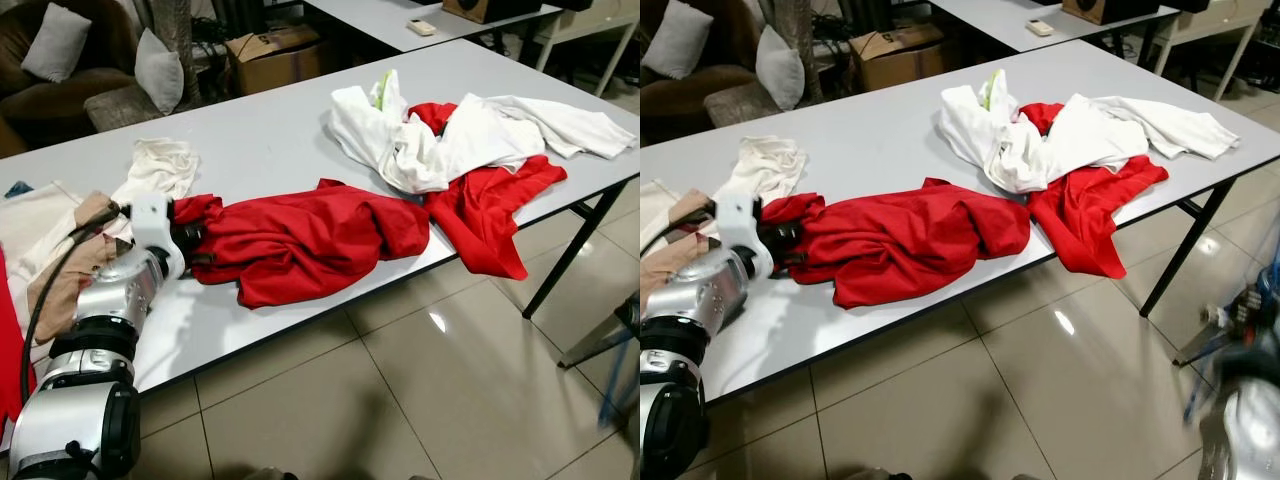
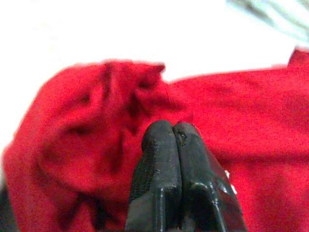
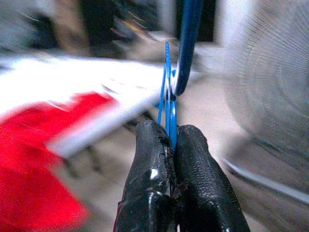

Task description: Hang hanger

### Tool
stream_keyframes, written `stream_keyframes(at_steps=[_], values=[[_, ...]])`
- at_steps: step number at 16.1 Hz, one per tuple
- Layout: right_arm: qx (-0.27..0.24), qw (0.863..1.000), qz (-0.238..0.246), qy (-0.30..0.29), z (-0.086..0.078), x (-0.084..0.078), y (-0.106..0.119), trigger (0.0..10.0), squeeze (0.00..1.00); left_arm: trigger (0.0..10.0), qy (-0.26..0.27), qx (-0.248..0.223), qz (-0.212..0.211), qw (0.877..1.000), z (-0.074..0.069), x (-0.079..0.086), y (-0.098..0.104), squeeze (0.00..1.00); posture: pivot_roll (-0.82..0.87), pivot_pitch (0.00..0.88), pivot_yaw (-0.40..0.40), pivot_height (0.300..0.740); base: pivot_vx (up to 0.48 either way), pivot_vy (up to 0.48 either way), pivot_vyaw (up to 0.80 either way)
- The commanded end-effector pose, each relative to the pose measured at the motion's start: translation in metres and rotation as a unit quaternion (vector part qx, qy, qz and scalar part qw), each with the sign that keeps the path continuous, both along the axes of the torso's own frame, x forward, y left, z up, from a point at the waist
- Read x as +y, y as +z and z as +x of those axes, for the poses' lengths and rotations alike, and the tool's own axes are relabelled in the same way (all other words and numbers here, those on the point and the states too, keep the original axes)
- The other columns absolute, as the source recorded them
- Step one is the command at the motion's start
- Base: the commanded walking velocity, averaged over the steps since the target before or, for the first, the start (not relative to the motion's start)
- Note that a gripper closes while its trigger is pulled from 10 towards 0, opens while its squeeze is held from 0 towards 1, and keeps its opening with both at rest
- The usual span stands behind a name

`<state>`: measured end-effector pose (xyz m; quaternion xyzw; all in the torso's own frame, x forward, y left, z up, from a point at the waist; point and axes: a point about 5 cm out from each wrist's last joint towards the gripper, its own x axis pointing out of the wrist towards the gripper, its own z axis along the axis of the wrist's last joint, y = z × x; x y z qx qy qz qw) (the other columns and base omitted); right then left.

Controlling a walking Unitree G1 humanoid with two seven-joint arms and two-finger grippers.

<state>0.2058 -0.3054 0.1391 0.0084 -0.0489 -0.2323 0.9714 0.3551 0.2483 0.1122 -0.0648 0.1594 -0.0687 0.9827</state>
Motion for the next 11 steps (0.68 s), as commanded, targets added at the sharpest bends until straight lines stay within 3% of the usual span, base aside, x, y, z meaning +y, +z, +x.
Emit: stream_keyframes(at_steps=[1, 2, 5, 6, 7, 9, 10, 11], values=[[-0.026, 0.994, 0.006, 0.105, 0.014, 0.026, 0.015, 10.0, 0.0, 0.0, 0.028, -0.019, 0.002, 0.999, 0.001, 0.009, 0.006, 0.0, -0.13, 0.0, 0.094, 0.74, 0.0, 0.0, 0.0], [-0.024, 0.983, -0.005, 0.18, 0.022, 0.046, 0.022, 10.0, 0.0, 0.0, 0.049, -0.021, 0.005, 0.999, 0.002, 0.013, 0.008, 0.0, -0.13, 0.0, 0.088, 0.74, 0.0, 0.0, 0.0], [-0.006, 0.957, -0.014, 0.29, 0.028, 0.077, 0.024, 10.0, 0.0, 0.0, 0.076, -0.04, -0.006, 0.996, 0.008, 0.017, 0.02, 0.0, -0.13, 0.0, 0.084, 0.74, 0.0, 0.0, 0.0], [0.03, 0.938, -0.027, 0.343, 0.03, 0.094, 0.017, 10.0, 0.0, 0.0, 0.083, -0.058, -0.025, 0.995, 0.015, 0.015, 0.033, 0.0, -0.12, 0.0, 0.083, 0.74, 0.0, 0.0, 0.0], [0.035, 0.936, -0.03, 0.349, 0.031, 0.096, 0.015, 10.0, 0.0, 0.0, 0.084, -0.06, -0.028, 0.994, 0.016, 0.015, 0.035, 0.0, -0.12, 0.0, 0.083, 0.74, 0.0, 0.0, 0.0], [0.048, 0.934, -0.029, 0.353, 0.033, 0.099, 0.012, 10.0, 0.0, 0.0, 0.027, -0.038, 0.052, 0.998, 0.016, 0.01, 0.031, 0.0, -0.13, 0.0, 0.098, 0.74, 0.0, 0.0, 0.0], [0.063, 0.922, -0.044, 0.38, 0.031, 0.107, 0.01, 10.0, 0.0, 10.0, 0.039, -0.02, 0.109, 0.993, 0.009, 0.019, 0.023, 0.0, -0.13, 0.0, 0.098, 0.74, 0.0, 0.0, 0.0], [0.068, 0.918, -0.05, 0.387, 0.031, 0.11, 0.009, 10.0, 0.0, 10.0, 0.05, -0.019, 0.122, 0.991, 0.006, 0.024, 0.022, 0.0, -0.13, 0.0, 0.098, 0.74, 0.0, 0.0, 0.0]])
